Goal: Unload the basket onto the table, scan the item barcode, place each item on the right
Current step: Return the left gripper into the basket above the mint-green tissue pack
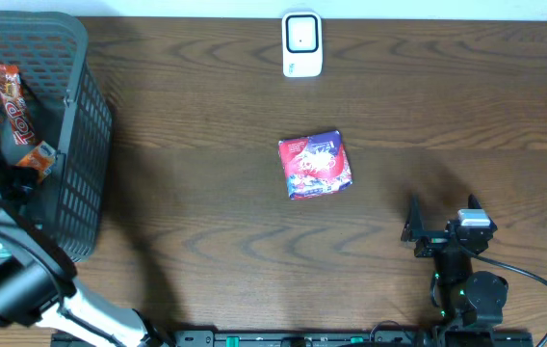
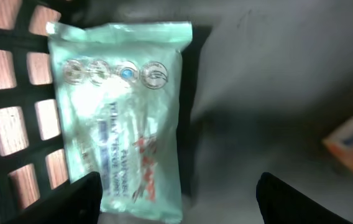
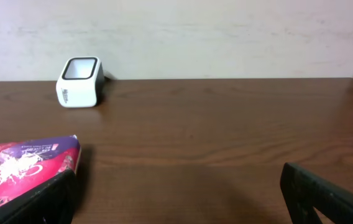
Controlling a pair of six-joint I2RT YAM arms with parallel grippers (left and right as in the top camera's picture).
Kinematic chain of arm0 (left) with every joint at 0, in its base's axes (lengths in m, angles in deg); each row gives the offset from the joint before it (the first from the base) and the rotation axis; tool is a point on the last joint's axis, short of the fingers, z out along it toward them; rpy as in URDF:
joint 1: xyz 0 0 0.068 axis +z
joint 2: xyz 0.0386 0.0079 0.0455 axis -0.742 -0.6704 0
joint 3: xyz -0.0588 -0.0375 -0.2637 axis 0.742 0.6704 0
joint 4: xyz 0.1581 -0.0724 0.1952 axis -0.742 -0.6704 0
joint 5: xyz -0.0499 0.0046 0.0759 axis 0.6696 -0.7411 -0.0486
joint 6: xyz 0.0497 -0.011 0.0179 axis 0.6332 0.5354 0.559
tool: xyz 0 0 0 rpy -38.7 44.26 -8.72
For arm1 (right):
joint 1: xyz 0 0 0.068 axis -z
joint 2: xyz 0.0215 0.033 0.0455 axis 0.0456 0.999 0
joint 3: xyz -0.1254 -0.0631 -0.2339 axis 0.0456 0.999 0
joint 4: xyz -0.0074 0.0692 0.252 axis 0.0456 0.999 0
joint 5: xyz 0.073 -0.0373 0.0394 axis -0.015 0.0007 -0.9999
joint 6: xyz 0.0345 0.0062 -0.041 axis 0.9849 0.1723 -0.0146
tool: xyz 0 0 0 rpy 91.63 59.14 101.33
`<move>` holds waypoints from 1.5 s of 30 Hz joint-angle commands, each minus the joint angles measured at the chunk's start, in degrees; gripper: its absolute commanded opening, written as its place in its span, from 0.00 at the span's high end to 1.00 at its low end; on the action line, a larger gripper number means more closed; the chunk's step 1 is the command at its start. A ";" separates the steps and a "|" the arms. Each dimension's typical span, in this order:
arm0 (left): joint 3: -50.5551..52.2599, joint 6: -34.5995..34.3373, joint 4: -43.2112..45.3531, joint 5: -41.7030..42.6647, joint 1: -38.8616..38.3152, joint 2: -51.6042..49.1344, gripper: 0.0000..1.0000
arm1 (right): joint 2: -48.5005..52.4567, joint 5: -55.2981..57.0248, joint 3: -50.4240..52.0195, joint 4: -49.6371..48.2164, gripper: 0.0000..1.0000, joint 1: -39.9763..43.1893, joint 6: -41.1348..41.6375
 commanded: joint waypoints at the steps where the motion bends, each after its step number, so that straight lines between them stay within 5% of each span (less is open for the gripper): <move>1: 0.37 -1.55 -0.31 -3.80 -0.74 -2.93 0.21 | -0.20 0.48 0.24 0.04 0.01 -0.39 -0.63; 9: 1.88 -3.48 -0.13 -5.01 -0.37 -9.88 0.22 | -0.20 0.48 0.24 0.04 0.01 -0.39 -0.63; 13: 1.79 -3.45 -0.24 -4.70 -0.37 -10.47 0.87 | -0.20 0.48 0.24 0.04 0.01 -0.39 -0.63; 14: 1.70 -3.45 -0.44 -4.50 -0.37 -10.19 0.92 | -0.20 0.48 0.24 0.04 0.01 -0.39 -0.63; 22: -0.92 -3.45 -3.04 2.75 -0.37 -2.19 0.93 | -0.20 0.48 0.24 0.02 0.01 -0.39 -0.63; 30: -1.44 -3.43 0.37 14.67 -0.42 20.20 0.93 | -0.20 0.48 0.24 0.02 0.01 -0.39 -0.63; 38: -1.42 0.46 6.12 15.04 -0.44 41.31 0.92 | -0.20 0.48 0.24 0.04 0.01 -0.39 -0.63; 40: -1.25 0.46 6.01 10.88 -0.44 43.43 0.83 | -0.20 0.48 0.24 0.04 0.01 -0.39 -0.63; 41: -0.98 0.44 5.27 9.07 -0.44 43.56 0.70 | -0.20 0.48 0.24 0.04 0.01 -0.39 -0.63; 45: 0.35 0.44 5.16 8.76 -0.44 39.58 0.57 | -0.20 0.48 0.24 0.02 0.01 -0.39 -0.63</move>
